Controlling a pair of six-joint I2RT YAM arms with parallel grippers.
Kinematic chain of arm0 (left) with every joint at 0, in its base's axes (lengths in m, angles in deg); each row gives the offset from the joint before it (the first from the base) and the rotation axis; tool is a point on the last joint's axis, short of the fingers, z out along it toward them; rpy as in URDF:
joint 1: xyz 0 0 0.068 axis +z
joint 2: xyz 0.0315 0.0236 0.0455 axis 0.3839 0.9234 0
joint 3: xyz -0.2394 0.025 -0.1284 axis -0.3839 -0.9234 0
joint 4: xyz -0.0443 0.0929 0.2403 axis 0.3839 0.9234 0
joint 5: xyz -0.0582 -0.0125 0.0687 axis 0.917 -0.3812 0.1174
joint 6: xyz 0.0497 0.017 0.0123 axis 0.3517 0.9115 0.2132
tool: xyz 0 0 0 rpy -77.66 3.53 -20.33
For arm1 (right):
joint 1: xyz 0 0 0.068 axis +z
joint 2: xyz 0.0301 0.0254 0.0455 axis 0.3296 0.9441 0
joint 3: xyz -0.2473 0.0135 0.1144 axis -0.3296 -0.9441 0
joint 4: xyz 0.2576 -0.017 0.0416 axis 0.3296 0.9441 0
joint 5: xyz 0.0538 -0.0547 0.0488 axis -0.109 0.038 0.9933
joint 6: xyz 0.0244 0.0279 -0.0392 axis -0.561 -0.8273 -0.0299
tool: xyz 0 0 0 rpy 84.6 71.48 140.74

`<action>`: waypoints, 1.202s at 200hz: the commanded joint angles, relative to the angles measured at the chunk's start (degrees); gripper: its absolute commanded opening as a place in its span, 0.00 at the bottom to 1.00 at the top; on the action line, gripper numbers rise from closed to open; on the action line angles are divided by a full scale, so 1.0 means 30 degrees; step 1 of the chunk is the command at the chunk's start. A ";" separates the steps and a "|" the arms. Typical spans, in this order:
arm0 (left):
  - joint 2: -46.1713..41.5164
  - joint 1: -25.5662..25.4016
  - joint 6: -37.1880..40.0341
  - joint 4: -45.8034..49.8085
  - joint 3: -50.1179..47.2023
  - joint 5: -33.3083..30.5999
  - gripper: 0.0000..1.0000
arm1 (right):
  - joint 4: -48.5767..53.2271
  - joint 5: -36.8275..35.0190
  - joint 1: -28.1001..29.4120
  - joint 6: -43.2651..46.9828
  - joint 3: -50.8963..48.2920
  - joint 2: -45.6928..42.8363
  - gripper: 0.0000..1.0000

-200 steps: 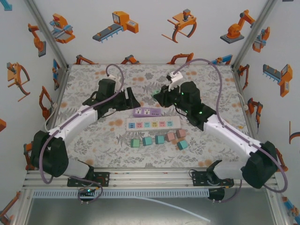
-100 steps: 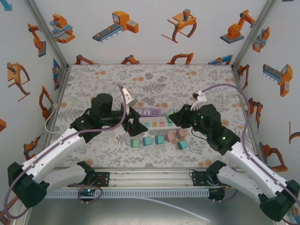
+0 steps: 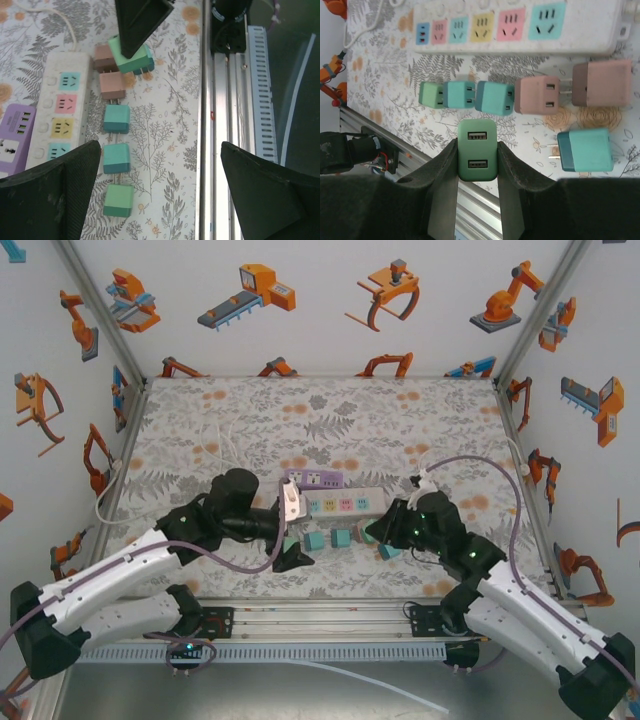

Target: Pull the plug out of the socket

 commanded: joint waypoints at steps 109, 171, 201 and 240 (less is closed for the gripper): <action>0.2155 -0.1712 0.2613 0.0641 -0.0010 -0.2348 0.97 | -0.4707 -0.1978 0.2053 -0.4124 -0.3905 0.2632 0.24; 0.2410 -0.1713 0.2527 0.0374 -0.0124 -0.2700 0.97 | -0.4470 -0.2709 0.2648 -0.4234 -0.3967 0.3224 0.40; 0.2424 -0.1713 0.2440 0.0112 -0.0234 -0.2820 0.97 | -0.3551 -0.2939 0.2816 -0.4190 -0.3784 0.2994 0.48; 0.2418 -0.1711 0.2151 -0.0162 -0.0415 -0.2960 0.97 | -0.1975 -0.3552 0.2848 -0.4114 -0.3534 0.1780 0.50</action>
